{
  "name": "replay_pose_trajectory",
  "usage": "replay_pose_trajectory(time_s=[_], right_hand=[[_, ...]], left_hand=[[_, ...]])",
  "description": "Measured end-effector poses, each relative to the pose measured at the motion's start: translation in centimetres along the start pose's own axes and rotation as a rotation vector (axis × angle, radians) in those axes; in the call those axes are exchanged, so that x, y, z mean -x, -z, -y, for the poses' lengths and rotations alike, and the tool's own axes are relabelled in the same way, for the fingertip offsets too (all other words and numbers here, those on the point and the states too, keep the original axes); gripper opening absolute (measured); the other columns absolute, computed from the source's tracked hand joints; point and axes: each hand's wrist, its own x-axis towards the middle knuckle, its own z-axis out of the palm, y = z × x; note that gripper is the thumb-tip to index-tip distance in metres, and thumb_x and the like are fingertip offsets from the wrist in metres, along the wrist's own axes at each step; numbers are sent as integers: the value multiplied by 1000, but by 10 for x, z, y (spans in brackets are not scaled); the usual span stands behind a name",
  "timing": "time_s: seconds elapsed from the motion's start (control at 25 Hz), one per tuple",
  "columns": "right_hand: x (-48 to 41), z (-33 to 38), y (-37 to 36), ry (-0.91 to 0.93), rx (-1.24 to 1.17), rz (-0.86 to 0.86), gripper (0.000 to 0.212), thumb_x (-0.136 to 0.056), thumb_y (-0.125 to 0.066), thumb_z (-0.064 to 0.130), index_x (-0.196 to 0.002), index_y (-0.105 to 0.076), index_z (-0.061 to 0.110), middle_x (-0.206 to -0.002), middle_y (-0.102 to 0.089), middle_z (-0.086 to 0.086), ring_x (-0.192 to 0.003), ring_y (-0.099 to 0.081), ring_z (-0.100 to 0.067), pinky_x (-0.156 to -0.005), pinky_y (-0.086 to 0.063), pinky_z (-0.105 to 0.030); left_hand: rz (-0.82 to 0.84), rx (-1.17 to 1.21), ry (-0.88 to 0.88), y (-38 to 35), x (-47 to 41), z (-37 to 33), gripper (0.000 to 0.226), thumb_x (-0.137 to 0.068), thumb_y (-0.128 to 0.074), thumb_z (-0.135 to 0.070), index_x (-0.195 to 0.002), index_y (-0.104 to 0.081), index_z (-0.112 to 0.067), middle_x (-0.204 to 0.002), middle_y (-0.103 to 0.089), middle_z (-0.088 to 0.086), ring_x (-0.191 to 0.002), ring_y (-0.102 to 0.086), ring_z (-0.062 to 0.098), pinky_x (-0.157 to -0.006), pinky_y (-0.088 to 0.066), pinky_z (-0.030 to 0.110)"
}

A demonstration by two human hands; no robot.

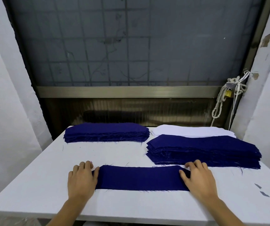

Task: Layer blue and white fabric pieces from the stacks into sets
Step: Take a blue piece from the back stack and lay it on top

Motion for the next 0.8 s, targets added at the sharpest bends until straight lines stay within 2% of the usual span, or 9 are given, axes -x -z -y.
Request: replay_pose_trajectory(time_s=[0.12, 0.2, 0.28, 0.36, 0.48, 0.6, 0.68, 0.8], right_hand=[[-1, 1, 0, -17, 43, 32, 46, -94, -48, 64, -118, -64, 28, -106, -64, 13, -97, -51, -12, -84, -45, -28], [-2, 2, 3, -11, 12, 65, 44, -94, -51, 60, -116, -65, 25, -103, -64, 12, -97, -52, -13, -83, -45, -29], [0, 4, 9, 4, -101, 88, 27, -94, -58, 49, -108, -64, 27, -93, -59, 15, -91, -50, -10, -78, -43, -27], [5, 5, 15, -17, -265, 101, 9, -92, -64, 36, -96, -57, 33, -84, -57, 16, -82, -52, -6, -67, -43, -26], [9, 2, 22, -79, -453, 122, 25, -92, -64, 23, -98, -48, 40, -96, -60, 15, -71, -60, -5, -56, -43, -21], [13, -1, 25, -59, -511, 137, 44, -91, -61, 13, -109, -44, 49, -105, -59, 20, -49, -55, -5, -46, -39, -16], [16, -2, 26, -11, -490, 152, 46, -90, -59, 8, -107, -48, 49, -101, -62, 21, -49, -51, -7, -46, -37, -18], [15, -1, 26, 43, -450, 151, 42, -91, -58, 4, -91, -57, 46, -96, -62, 20, -70, -58, -8, -58, -43, -21]], left_hand=[[56, 7, -4, -1, -2, 2, 29, -100, -53, -47, -83, -56, -23, -76, -57, -9, -75, -48, 17, -73, -38, 33], [118, 58, -42, -1, -3, 4, 29, -101, -52, -47, -85, -57, -24, -79, -53, -11, -77, -49, 15, -74, -39, 33], [167, 182, -78, 1, -2, 4, 20, -101, -54, -43, -88, -57, -27, -84, -54, -14, -82, -52, 13, -77, -43, 33], [197, 348, -50, 5, -1, 6, 14, -100, -58, -32, -86, -57, -30, -82, -61, -13, -80, -59, 11, -71, -47, 31], [257, 572, 62, 11, 3, 8, 15, -100, -58, -21, -94, -59, -35, -82, -70, -14, -71, -66, 8, -56, -49, 24], [276, 680, 81, 19, 4, 8, 32, -99, -53, -8, -113, -54, -37, -87, -68, -6, -69, -66, 18, -53, -54, 30], [281, 695, 69, 22, 5, 8, 43, -96, -48, -1, -118, -54, -38, -87, -66, -2, -66, -63, 21, -55, -54, 34], [271, 666, 28, 21, 7, 7, 47, -94, -46, 4, -111, -61, -38, -91, -68, -8, -71, -61, 13, -61, -49, 25]])
